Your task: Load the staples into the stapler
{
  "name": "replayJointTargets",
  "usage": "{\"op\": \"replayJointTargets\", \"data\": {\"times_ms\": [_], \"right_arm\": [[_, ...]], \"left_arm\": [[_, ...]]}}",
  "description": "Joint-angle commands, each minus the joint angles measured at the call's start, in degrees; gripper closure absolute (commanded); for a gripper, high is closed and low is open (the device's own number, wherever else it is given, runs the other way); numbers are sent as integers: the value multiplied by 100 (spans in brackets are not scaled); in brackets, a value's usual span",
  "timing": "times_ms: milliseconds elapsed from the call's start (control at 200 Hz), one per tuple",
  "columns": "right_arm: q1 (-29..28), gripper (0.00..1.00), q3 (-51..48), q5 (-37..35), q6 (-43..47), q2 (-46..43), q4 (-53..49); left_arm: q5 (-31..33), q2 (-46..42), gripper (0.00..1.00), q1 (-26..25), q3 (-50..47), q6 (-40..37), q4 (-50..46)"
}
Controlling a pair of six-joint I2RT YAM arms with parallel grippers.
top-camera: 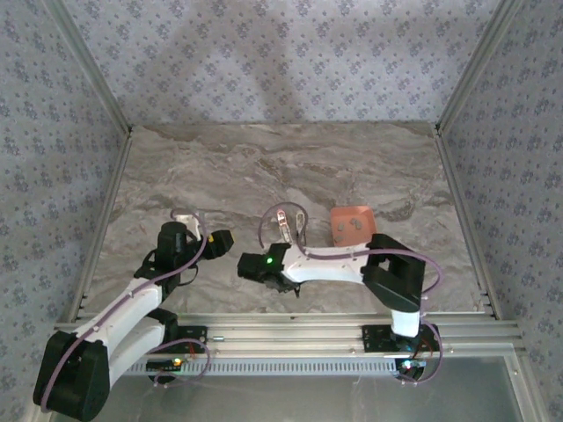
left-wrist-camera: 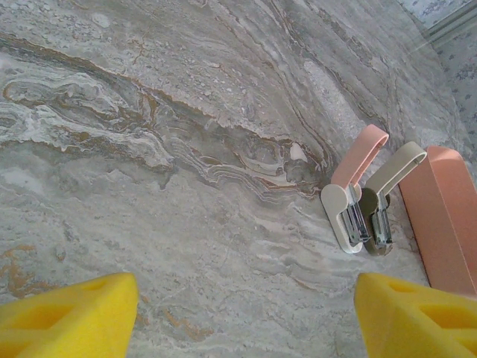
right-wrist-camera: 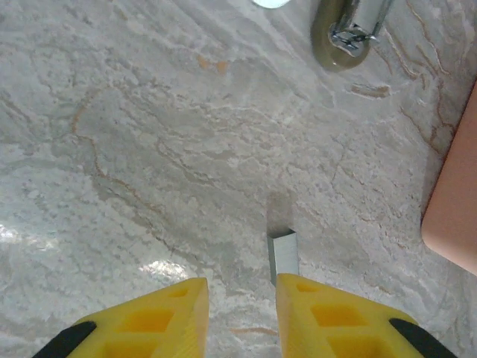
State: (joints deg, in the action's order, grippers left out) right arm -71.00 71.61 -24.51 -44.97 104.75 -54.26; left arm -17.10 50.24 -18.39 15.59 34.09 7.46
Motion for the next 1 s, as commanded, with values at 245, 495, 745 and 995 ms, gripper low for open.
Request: {"op": "replayJointTargets", "data": {"times_ms": [245,495,745,995], "right_arm": [[1199,66,-1180,1886,461,-944,1061],[1616,65,-1290,2372,670,-904,1268],[1716,65,-1139,2308,822,-644,1056],[1803,67,-995,2357,843,-440,1034]], "left_arm": [[-29,81,23,-6,6,-70,-14],[-12,208,24,-6,44,-27,75],[-87,375,24,-15,81,-3,207],[-90,430,23,-15,75,-8,228]]}}
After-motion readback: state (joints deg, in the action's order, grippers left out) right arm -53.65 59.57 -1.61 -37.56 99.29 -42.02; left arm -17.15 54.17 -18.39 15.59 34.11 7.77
